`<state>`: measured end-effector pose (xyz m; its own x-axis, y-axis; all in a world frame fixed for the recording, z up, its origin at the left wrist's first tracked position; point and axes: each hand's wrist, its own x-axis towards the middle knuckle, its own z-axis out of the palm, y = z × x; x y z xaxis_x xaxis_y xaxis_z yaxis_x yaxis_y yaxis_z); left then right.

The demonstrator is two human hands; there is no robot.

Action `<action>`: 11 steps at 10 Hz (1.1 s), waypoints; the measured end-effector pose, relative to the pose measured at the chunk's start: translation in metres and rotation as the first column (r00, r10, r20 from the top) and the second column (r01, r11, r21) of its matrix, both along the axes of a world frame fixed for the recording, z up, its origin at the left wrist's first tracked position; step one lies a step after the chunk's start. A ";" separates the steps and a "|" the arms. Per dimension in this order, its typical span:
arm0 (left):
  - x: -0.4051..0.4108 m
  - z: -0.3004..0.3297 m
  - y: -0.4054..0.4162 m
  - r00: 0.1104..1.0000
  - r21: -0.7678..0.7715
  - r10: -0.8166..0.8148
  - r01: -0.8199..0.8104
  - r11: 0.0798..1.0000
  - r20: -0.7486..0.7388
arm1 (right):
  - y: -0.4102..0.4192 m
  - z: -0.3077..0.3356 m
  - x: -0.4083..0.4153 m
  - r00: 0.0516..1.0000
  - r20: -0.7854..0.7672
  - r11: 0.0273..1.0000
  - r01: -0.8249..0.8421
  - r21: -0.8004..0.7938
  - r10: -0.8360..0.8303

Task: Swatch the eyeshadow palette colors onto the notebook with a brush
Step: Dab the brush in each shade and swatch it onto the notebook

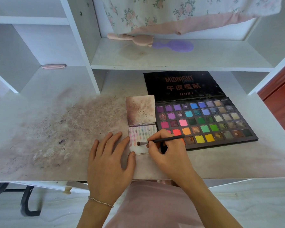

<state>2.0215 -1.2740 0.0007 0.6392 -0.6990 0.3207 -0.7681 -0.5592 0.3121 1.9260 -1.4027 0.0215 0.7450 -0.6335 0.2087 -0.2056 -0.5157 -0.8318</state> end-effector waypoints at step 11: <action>-0.001 0.001 0.000 1.000 -0.014 0.003 -0.003 1.000 0.003 | -0.058 -0.003 -0.070 0.883 0.199 0.904 0.426 0.046 -0.426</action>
<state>2.0206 -1.2736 0.0020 0.6401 -0.6927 0.3323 -0.7675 -0.5568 0.3179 1.8565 -1.4605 0.0188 0.3465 -0.8806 0.3232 -0.2354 -0.4151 -0.8788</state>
